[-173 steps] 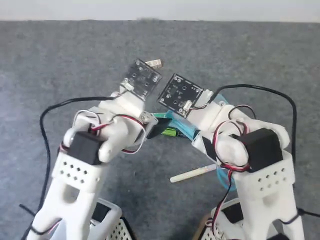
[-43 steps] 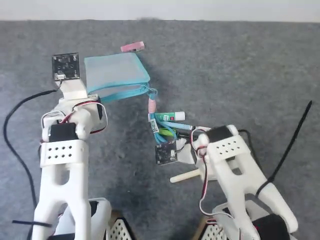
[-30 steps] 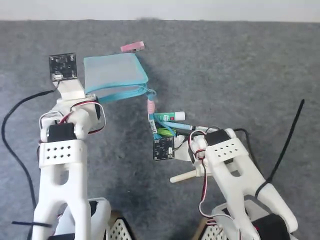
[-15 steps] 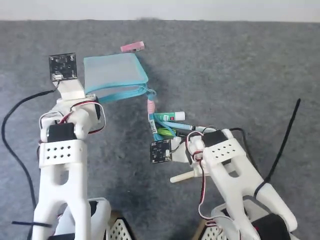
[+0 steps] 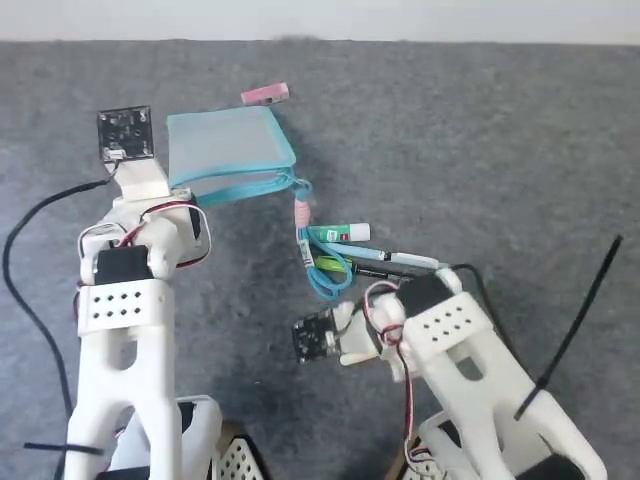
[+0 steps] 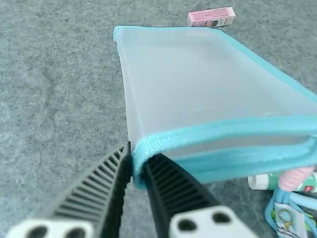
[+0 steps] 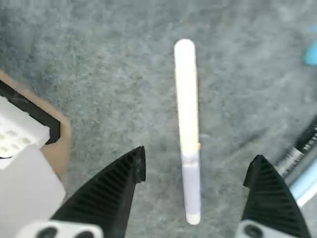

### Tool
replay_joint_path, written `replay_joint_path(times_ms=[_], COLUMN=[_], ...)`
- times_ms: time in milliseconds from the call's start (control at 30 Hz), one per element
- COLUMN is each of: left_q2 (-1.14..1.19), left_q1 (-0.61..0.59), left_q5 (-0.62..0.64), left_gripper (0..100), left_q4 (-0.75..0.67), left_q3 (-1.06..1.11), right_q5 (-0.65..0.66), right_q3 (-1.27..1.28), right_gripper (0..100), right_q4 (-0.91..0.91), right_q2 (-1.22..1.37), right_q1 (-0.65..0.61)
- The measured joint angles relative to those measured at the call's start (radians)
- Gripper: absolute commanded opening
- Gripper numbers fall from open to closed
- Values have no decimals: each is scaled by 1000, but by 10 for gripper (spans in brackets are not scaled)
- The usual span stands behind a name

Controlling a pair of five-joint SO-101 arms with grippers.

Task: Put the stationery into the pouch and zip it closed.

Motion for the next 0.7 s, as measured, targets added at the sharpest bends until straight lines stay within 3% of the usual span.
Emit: replay_joint_path(times_ms=[400, 700], left_q2=[0, 0], left_q1=[0, 0], left_q5=[0, 0], left_gripper=[12, 12], left_q4=[0, 0], left_q3=[0, 0], right_q5=[6, 9], right_q3=[52, 49], right_gripper=[322, 299], right_q4=[-262, -299], right_q2=[176, 308], right_q1=[3, 2])
